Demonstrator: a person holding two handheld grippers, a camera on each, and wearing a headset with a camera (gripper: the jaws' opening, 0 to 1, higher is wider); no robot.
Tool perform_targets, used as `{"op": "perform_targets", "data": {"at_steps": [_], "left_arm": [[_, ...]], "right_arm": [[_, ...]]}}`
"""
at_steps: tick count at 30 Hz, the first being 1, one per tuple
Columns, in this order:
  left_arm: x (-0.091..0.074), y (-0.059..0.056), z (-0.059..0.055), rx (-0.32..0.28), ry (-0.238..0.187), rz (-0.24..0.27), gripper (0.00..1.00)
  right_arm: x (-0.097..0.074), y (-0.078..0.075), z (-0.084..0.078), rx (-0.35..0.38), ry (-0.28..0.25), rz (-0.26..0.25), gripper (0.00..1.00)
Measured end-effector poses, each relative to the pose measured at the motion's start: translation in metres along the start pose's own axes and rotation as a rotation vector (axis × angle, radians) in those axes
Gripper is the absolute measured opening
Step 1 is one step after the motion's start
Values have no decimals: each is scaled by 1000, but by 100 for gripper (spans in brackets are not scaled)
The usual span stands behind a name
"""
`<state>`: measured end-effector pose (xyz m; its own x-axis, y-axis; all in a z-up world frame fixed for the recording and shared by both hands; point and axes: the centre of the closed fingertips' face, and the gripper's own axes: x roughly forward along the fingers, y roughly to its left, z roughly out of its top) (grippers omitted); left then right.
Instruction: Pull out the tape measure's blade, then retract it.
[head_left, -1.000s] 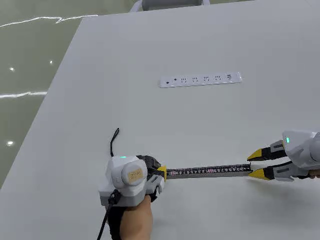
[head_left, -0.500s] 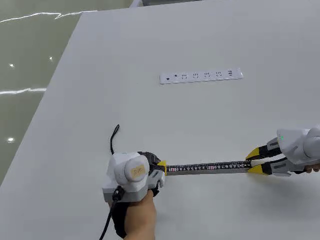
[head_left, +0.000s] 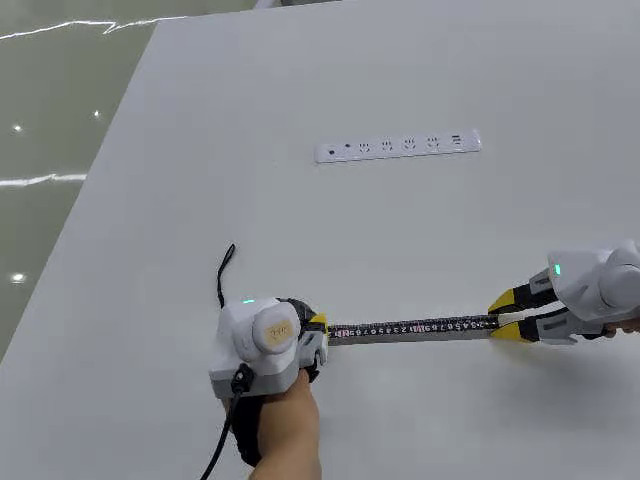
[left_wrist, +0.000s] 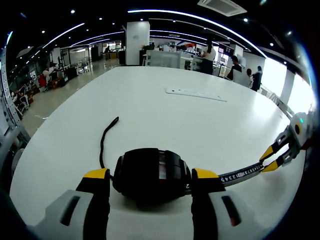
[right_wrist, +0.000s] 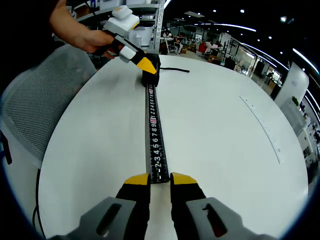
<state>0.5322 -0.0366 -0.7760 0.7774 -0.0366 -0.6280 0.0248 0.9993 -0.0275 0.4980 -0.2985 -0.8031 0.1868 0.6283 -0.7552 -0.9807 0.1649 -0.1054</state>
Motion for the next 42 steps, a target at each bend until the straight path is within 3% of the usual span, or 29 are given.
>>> {"op": "perform_targets", "data": {"at_steps": [8,22,31,42], "left_arm": [[2,-1,0,8,11,19,62],[3,0,-1,-43,20,32,61],[4,0,-3,-26,51,44,60],[3,0,-3,-10,57,46,59]], "right_arm": [[0,-1,-1,6,1,1,14],[0,-1,-1,6,0,-1,14],[0,-1,-2,2,2,-3,14],[-1,-1,-1,-1,2,-6,14]]}}
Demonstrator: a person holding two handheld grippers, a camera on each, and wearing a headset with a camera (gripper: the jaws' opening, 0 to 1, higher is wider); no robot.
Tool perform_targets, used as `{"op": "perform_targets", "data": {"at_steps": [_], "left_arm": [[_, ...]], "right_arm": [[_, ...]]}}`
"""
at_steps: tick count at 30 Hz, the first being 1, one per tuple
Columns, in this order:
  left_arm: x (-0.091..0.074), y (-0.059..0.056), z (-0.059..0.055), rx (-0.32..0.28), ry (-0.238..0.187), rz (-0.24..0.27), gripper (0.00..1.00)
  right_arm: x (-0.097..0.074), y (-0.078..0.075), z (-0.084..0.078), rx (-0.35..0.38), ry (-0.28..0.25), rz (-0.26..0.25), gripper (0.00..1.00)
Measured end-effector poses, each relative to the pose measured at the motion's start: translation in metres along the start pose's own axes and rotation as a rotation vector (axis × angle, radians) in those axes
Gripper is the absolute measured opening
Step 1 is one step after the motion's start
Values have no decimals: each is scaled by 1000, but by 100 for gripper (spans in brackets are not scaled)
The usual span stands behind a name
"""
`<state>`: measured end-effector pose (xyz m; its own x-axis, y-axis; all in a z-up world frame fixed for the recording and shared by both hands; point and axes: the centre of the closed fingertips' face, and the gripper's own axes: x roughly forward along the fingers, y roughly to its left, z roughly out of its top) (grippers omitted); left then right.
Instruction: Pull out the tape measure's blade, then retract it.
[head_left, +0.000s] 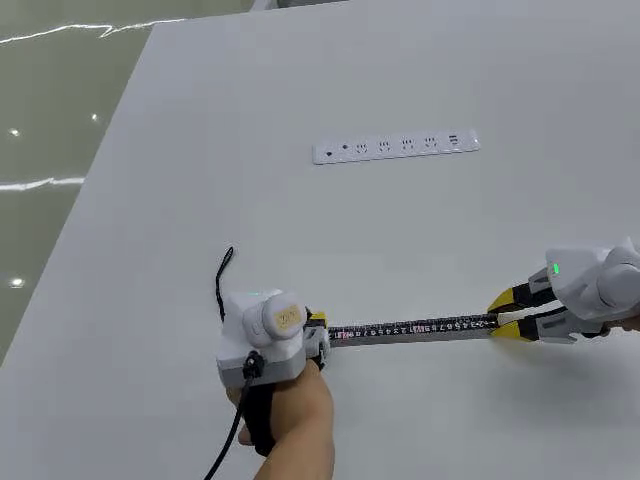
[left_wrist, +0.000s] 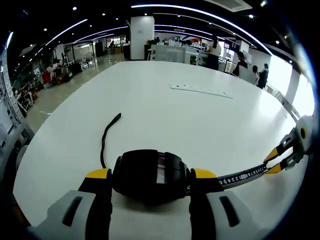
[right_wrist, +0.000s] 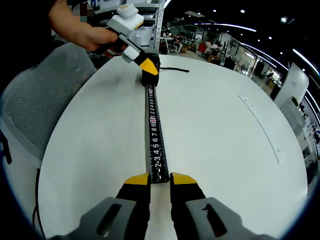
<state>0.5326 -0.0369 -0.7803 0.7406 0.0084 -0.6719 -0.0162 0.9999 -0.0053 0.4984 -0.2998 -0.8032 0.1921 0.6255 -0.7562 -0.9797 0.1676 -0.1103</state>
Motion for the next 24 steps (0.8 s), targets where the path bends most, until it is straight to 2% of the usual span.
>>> {"op": "perform_targets", "data": {"at_steps": [13,24], "left_arm": [[0,0,0,34,-5,-3,58],[0,0,1,31,-8,-13,58]], "right_arm": [[-3,0,4,-6,-6,-7,14],[-5,2,6,-5,-8,-7,14]]}}
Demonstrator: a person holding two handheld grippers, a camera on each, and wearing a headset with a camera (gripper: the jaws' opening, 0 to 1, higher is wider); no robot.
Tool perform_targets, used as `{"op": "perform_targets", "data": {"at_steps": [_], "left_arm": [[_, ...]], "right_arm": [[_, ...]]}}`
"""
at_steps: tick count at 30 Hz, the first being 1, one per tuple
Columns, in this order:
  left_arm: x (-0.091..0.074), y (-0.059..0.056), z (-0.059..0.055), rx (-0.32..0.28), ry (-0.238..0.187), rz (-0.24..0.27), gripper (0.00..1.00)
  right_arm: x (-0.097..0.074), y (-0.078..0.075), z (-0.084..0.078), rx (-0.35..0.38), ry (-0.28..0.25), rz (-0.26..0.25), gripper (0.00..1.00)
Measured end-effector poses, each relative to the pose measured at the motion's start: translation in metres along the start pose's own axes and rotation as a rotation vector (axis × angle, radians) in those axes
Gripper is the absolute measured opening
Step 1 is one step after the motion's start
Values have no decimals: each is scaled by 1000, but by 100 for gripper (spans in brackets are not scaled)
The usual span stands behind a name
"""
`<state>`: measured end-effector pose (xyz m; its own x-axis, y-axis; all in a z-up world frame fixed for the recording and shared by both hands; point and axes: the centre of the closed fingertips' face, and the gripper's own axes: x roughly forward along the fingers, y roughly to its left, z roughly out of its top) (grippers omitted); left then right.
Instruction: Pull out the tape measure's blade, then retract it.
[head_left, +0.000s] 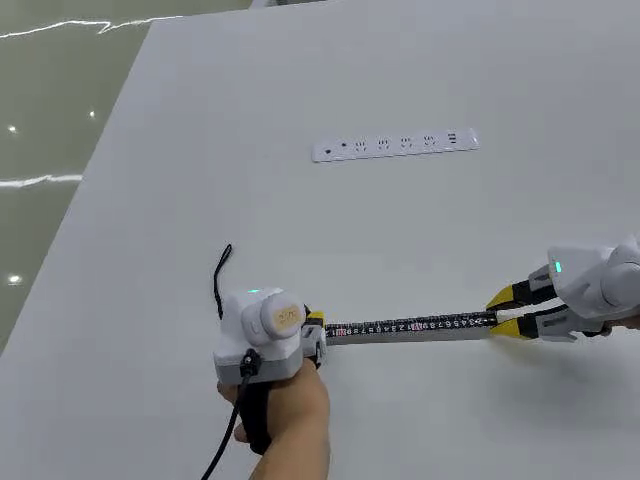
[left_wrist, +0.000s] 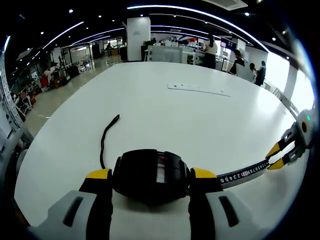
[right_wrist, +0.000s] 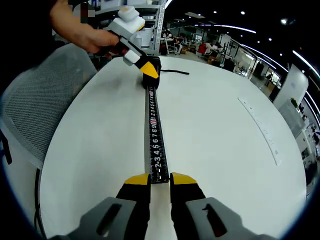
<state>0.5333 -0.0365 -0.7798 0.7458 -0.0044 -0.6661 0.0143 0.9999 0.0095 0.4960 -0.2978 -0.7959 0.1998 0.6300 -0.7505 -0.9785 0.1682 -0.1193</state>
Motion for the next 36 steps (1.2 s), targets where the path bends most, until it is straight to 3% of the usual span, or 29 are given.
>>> {"op": "perform_targets", "data": {"at_steps": [36], "left_arm": [[0,0,-1,7,9,-7,58]], "right_arm": [[9,6,14,23,-29,5,14]]}}
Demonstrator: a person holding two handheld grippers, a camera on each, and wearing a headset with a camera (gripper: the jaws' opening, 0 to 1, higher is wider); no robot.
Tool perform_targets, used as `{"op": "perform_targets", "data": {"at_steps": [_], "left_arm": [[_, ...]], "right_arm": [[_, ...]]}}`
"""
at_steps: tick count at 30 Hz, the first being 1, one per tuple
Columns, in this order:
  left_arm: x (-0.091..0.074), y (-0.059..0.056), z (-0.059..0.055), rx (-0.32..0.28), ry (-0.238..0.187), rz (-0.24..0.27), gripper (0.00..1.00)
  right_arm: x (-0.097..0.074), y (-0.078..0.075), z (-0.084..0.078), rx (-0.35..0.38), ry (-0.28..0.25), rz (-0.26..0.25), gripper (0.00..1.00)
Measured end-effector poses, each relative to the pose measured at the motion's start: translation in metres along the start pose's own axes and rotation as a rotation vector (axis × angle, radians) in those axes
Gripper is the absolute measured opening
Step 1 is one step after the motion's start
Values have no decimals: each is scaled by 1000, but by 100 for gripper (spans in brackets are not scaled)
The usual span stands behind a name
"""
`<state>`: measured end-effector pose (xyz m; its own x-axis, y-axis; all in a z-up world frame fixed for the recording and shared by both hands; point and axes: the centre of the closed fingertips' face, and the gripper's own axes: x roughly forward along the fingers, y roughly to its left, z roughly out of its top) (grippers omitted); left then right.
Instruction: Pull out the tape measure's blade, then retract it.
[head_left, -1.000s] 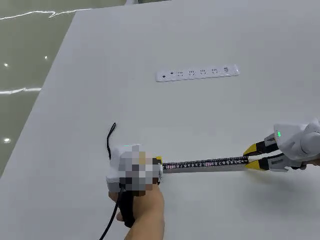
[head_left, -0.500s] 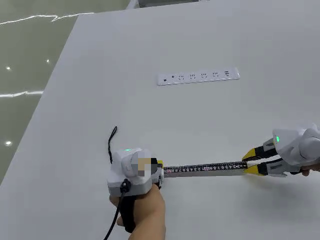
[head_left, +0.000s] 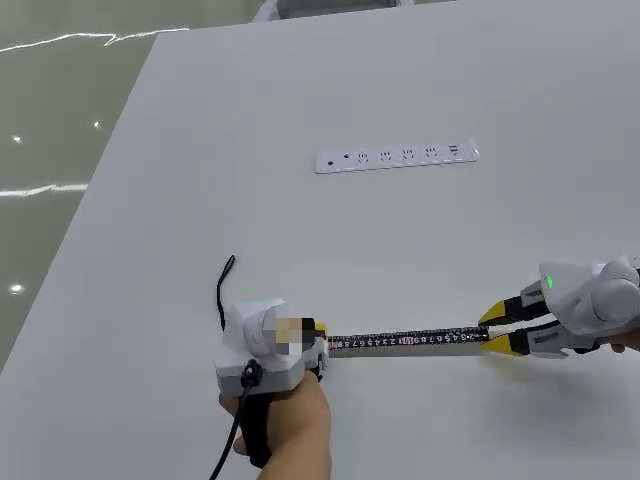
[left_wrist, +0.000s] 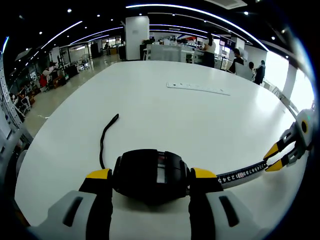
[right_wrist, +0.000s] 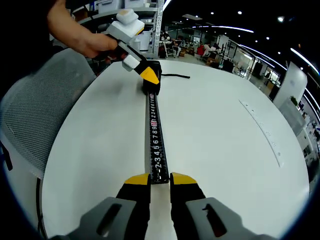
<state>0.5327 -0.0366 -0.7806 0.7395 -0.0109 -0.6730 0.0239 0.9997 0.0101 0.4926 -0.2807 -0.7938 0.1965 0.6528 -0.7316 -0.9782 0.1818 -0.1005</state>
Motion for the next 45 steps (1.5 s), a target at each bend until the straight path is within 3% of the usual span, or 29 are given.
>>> {"op": "perform_targets", "data": {"at_steps": [45], "left_arm": [[1,0,1,-4,-17,-5,58]], "right_arm": [[9,1,11,4,-12,21,14]]}}
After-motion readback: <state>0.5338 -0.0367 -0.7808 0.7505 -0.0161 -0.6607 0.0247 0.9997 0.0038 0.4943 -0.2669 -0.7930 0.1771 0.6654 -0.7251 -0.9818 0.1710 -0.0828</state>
